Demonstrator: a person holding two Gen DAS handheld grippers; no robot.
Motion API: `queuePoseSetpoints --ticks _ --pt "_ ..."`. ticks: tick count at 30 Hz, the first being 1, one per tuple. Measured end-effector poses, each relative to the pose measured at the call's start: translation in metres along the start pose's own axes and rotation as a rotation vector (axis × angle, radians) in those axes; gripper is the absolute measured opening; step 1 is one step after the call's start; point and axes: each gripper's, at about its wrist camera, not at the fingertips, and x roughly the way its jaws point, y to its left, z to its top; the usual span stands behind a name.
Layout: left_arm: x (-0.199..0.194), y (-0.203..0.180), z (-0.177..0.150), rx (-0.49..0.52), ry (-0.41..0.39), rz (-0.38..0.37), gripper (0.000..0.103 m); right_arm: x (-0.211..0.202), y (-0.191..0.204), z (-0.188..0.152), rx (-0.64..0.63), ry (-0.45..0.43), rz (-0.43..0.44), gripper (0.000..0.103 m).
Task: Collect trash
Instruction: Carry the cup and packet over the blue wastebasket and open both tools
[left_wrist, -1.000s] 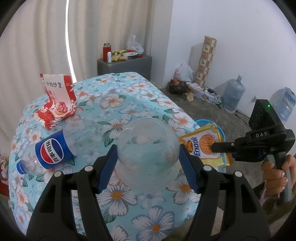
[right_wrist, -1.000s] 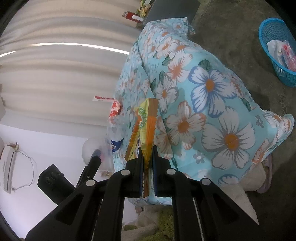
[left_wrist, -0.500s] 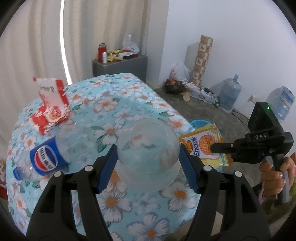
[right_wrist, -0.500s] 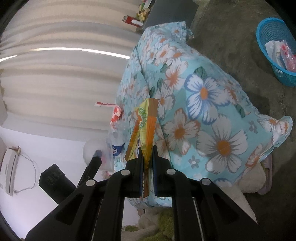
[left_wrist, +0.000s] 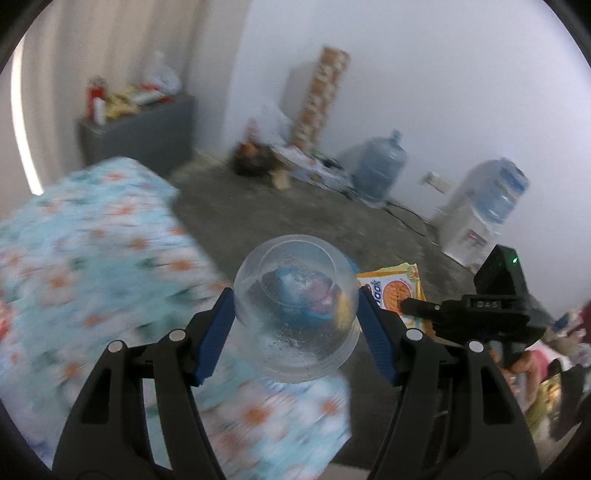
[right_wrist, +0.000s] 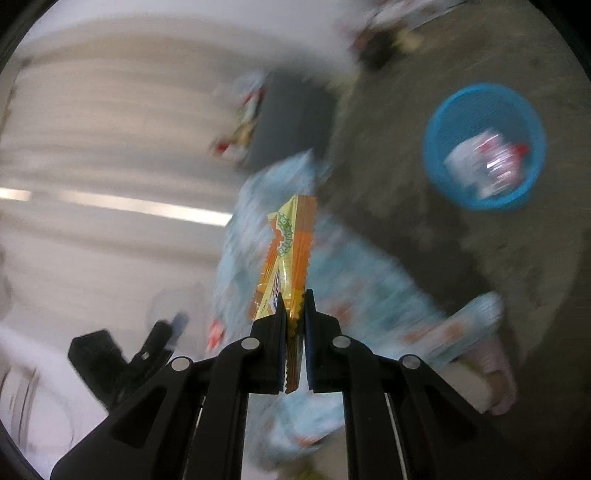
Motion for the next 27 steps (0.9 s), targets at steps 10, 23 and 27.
queuePoseSetpoints --ticks 10,23,27 --pt "0.189 -0.042 0.042 -0.008 0.270 -0.062 0.063 0.015 -0.090 0.078 0.153 -0.120 -0.231 0.009" --pt "0.342 -0.045 0.040 -0.091 0.419 -0.002 0.081 0.086 -0.214 0.122 0.396 -0.148 -0.345 0.064" --pt "0.321 -0.056 0.047 -0.067 0.375 -0.042 0.081 0.066 -0.206 0.101 0.358 -0.200 -0.347 0.064"
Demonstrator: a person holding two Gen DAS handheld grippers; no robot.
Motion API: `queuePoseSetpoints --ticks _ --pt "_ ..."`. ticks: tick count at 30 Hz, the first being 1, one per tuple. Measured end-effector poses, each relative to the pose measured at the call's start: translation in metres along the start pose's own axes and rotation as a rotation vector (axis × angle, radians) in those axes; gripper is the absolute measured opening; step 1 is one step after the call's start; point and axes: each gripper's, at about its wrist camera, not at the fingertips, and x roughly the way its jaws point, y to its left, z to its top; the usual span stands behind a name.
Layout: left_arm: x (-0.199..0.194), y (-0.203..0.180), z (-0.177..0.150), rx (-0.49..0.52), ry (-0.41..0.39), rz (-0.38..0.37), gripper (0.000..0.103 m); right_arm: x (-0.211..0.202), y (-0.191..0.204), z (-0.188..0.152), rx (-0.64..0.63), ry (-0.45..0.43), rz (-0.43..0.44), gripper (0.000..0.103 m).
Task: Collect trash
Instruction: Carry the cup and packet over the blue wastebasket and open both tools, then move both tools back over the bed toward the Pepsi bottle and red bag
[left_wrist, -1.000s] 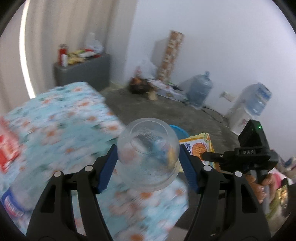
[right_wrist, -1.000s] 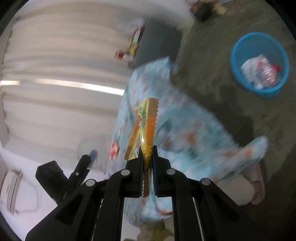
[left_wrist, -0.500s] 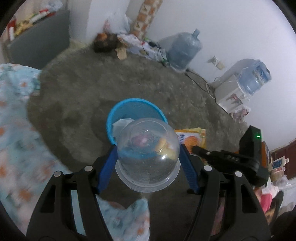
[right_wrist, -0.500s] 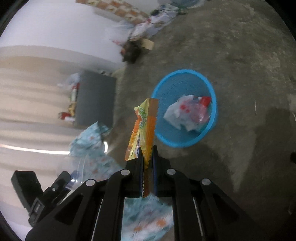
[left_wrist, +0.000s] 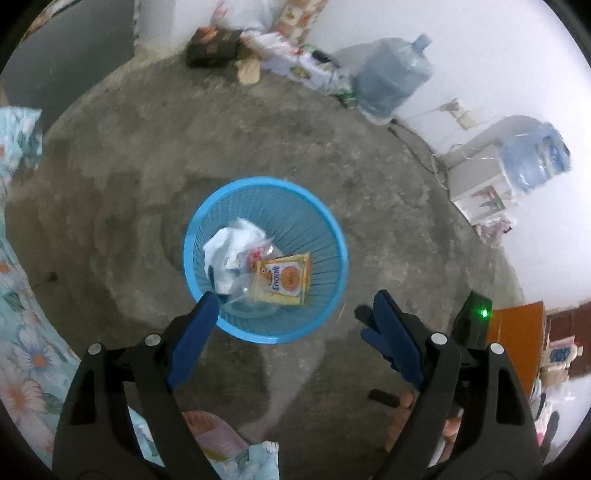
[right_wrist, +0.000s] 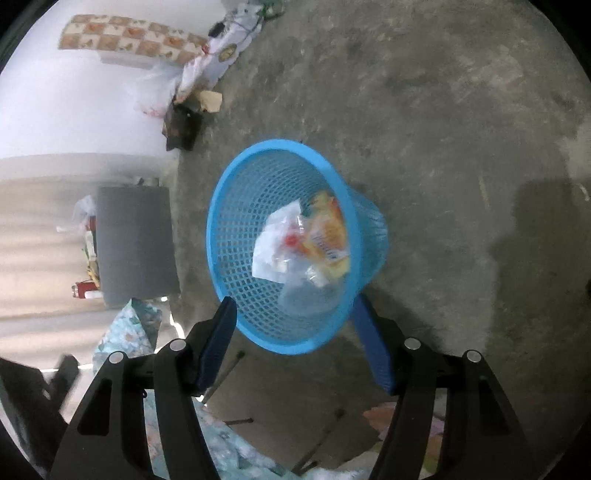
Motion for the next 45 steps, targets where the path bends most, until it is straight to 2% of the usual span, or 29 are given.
queuePoseSetpoints --ticks 4,10,16,22,27,34,40,45 --pt "-0.053 -0.018 -0.004 0.035 -0.088 -0.034 0.081 -0.029 0.011 -0.018 -0.040 -0.042 0.019 0.064" --pt "-0.169 -0.031 -0.038 0.092 -0.270 -0.077 0.083 -0.084 0.073 -0.049 -0.251 -0.113 0.036 0.073" --pt "-0.279 -0.017 -0.101 0.086 -0.461 -0.032 0.083 -0.129 0.144 -0.097 -0.489 -0.143 0.068 0.076" --pt "-0.355 0.023 -0.172 0.007 -0.574 0.065 0.083 -0.153 0.192 -0.157 -0.671 -0.117 0.090 0.079" --pt "-0.404 0.057 -0.229 -0.065 -0.657 0.156 0.083 -0.165 0.215 -0.205 -0.778 -0.072 0.142 0.079" --pt "-0.446 0.105 -0.299 -0.191 -0.756 0.263 0.085 -0.172 0.244 -0.263 -0.897 -0.008 0.181 0.079" --pt "-0.473 0.147 -0.356 -0.338 -0.843 0.369 0.087 -0.170 0.258 -0.303 -0.963 0.090 0.230 0.079" --pt "-0.490 0.175 -0.402 -0.457 -0.897 0.444 0.087 -0.151 0.276 -0.342 -1.005 0.231 0.273 0.079"
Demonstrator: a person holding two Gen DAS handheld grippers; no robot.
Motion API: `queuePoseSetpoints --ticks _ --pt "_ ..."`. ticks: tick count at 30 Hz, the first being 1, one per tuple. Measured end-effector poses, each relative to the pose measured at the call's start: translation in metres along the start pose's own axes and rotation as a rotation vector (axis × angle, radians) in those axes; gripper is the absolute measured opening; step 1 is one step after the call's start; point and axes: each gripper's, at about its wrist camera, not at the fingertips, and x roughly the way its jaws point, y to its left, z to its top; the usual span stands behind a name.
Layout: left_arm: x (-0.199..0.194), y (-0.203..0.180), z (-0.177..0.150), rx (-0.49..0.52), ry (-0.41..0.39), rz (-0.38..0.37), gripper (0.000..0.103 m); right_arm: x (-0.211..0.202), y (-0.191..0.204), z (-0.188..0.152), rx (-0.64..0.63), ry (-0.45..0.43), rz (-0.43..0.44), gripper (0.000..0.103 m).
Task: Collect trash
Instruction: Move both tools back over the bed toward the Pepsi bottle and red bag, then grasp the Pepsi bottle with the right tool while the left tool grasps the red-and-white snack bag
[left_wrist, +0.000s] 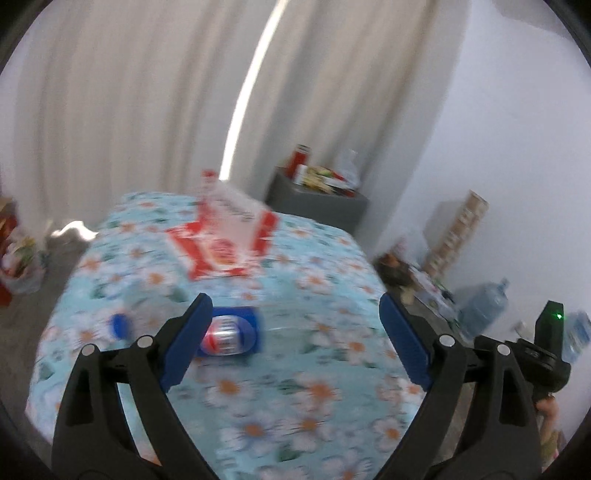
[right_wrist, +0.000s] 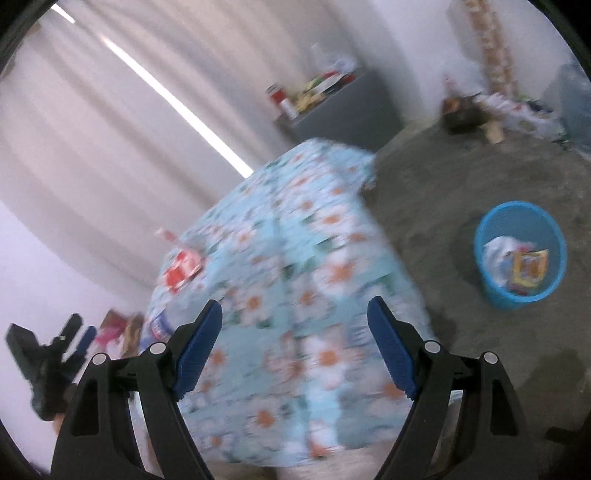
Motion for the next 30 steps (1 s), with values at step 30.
queuePoseSetpoints --ticks 30 --pt "-0.038 0.144 -0.025 -0.205 -0.009 0.255 0.087 0.276 0.153 -0.060 0.466 0.429 0.285 0.065"
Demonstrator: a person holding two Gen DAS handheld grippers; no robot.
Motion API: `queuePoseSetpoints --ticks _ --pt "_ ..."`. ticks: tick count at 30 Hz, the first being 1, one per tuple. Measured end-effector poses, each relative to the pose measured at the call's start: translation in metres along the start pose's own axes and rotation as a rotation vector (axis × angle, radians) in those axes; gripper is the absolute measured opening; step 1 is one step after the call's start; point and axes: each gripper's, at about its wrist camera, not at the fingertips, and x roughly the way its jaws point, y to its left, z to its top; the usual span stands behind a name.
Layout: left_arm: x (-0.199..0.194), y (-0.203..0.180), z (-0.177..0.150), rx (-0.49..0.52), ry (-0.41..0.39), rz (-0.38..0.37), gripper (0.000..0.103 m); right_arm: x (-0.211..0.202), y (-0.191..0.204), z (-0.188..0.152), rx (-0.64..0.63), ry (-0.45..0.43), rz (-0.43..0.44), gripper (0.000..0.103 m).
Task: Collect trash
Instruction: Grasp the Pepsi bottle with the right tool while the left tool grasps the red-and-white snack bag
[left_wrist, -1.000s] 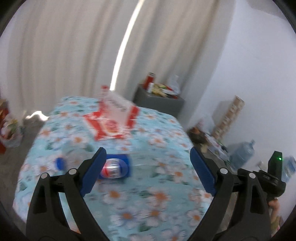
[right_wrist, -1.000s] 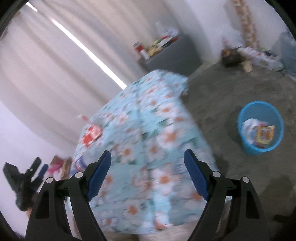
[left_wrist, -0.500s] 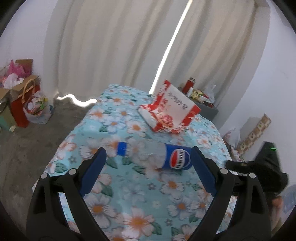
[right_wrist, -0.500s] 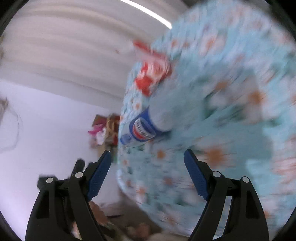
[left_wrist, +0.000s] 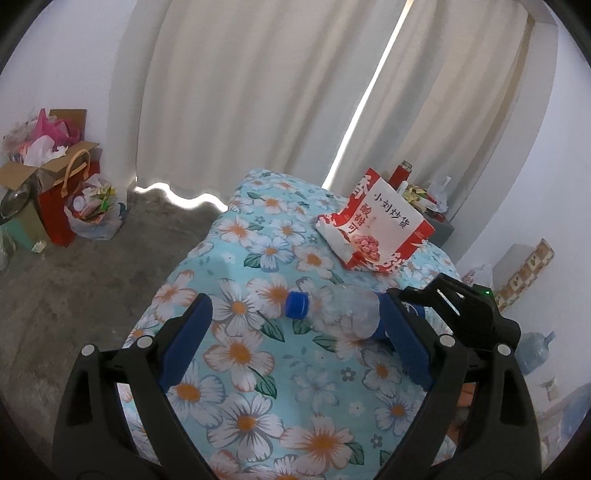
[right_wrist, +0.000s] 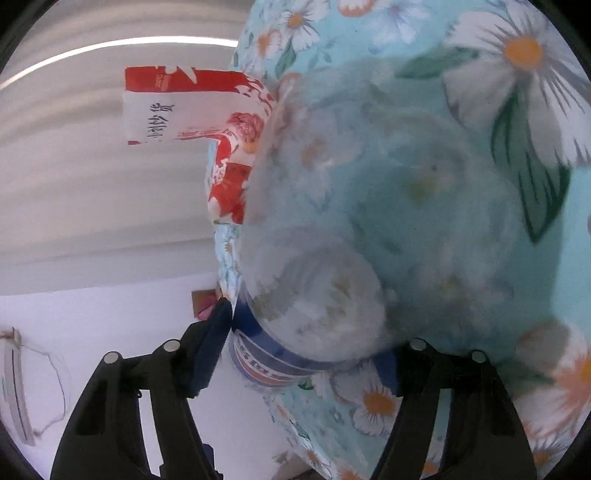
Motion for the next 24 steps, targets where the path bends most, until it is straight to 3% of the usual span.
queuePoseSetpoints --ticks 4,8,14,17,19,24 --pt "0.008 -0.002 0.004 0.004 0.009 -0.007 0.087 -0.030 -0.001 0.007 -0.102 0.110 0.044 0.061" --pt "0.035 -0.010 0.012 -0.007 0.062 -0.071 0.087 -0.097 -0.006 0.020 -0.275 0.185 0.004 0.061" --pt "0.114 -0.024 0.029 -0.148 0.273 -0.225 0.087 -0.189 -0.043 0.044 -0.310 0.187 -0.030 0.061" --pt "0.159 -0.032 0.039 -0.215 0.364 -0.267 0.087 -0.200 -0.054 0.054 -0.299 0.167 -0.031 0.061" --pt "0.192 -0.038 0.047 -0.269 0.413 -0.276 0.077 -0.201 -0.058 0.063 -0.292 0.155 -0.036 0.061" --pt "0.253 -0.048 0.056 -0.381 0.461 -0.216 0.064 -0.178 -0.050 0.069 -0.295 0.053 -0.070 0.062"
